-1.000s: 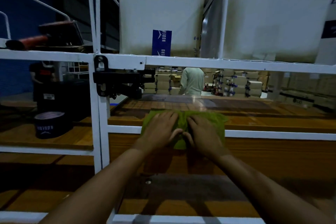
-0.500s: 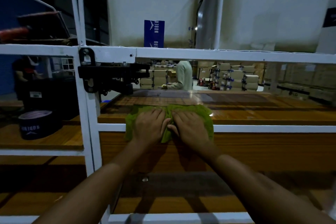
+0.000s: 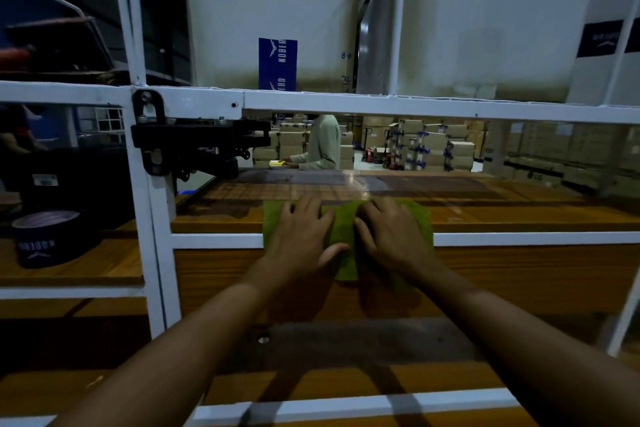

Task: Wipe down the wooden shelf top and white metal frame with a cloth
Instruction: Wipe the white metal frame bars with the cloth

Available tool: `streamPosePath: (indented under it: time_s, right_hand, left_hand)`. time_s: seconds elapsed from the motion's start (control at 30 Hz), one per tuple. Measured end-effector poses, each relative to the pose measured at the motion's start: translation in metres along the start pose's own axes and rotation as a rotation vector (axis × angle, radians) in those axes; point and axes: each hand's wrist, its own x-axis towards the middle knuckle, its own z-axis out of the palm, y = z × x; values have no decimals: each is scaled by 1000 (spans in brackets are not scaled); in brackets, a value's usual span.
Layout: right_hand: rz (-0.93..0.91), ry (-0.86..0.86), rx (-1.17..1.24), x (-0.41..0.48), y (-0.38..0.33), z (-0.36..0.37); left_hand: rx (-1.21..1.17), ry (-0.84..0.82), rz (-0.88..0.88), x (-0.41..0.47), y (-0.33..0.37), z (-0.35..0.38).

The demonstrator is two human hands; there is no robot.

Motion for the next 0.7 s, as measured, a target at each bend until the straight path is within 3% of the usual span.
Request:
streamPosePath:
  time_s: [0.3, 0.53, 0.7]
  right_hand:
    - [64, 131, -63, 26, -72, 56]
    - [-164, 308, -118, 17, -45, 66]
    - [-184, 358, -111, 5, -26, 62]
  left_hand:
    - [4, 44, -52, -31, -55, 13]
    - [23, 158, -27, -26, -42, 23]
    - [-1, 232, -1, -13, -17, 29]
